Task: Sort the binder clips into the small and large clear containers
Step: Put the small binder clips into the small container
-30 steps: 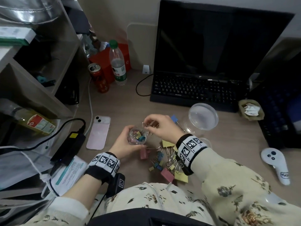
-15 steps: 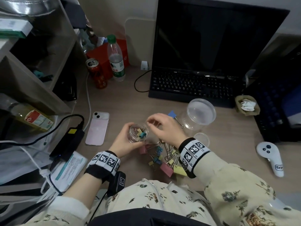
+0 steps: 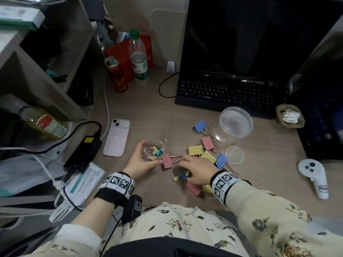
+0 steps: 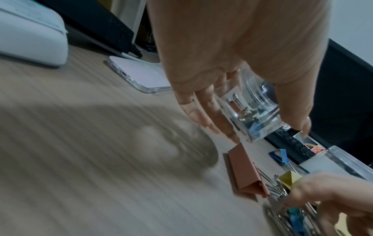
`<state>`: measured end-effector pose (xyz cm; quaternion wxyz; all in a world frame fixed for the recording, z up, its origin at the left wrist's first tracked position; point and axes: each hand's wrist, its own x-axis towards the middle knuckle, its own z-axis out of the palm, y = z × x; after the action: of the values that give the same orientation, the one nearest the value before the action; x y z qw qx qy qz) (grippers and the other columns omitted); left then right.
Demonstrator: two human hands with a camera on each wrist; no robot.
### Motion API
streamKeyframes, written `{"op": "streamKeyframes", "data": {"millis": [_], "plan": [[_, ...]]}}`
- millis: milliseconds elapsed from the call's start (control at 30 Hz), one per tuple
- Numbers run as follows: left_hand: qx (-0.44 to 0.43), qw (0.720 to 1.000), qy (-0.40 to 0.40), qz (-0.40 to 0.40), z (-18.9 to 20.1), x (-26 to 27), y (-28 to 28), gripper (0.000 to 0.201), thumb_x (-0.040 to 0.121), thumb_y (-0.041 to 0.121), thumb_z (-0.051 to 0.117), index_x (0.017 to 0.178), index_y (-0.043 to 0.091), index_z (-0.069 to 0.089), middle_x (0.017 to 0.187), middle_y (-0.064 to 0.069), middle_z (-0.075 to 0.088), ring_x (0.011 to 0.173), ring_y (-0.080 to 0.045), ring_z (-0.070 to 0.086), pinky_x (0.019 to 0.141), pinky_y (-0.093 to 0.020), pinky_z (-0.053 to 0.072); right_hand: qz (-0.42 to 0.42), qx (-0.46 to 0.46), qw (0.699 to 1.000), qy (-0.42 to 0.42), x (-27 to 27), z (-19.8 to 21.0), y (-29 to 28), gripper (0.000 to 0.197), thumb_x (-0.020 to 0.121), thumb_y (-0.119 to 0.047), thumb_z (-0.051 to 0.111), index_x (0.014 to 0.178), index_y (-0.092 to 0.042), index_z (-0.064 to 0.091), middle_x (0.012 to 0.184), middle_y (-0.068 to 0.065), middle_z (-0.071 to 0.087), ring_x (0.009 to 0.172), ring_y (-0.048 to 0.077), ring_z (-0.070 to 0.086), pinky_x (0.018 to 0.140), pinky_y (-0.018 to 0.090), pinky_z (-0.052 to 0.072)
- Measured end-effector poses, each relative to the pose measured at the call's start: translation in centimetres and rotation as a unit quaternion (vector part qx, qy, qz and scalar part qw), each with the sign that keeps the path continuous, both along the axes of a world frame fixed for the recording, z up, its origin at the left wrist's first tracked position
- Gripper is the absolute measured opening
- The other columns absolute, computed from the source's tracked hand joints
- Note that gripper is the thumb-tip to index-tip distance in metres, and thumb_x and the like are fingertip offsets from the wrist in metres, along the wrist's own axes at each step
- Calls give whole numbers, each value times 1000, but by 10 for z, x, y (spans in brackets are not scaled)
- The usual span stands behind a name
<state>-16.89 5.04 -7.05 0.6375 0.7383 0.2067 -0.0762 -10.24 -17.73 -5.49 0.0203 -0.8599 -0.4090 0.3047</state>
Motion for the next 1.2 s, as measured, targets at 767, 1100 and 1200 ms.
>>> {"op": "streamKeyframes", "data": {"millis": [767,1100,1200], "plan": [[15,998,-11,-55,4,7,-8,98,49,28,93,129,14,38,121,12,53,114,-14,58,100,-31,47,-280,128,949,68,5,0,-12,17,81,-15,67,97,-21,62,106,-4,48,80,10,53,73,23,47],[38,993,-15,-108,14,19,-27,82,57,14,91,122,22,40,111,19,53,100,2,58,86,-8,46,-298,319,899,28,13,41,6,11,84,-7,64,88,-17,66,89,-10,55,79,-1,54,72,7,43],[35,992,-15,-123,14,20,-29,78,57,14,91,118,23,43,112,12,57,98,-1,61,85,-9,46,-275,361,891,14,12,49,18,12,84,-8,67,95,-10,69,92,-1,64,81,6,60,74,8,46]]}}
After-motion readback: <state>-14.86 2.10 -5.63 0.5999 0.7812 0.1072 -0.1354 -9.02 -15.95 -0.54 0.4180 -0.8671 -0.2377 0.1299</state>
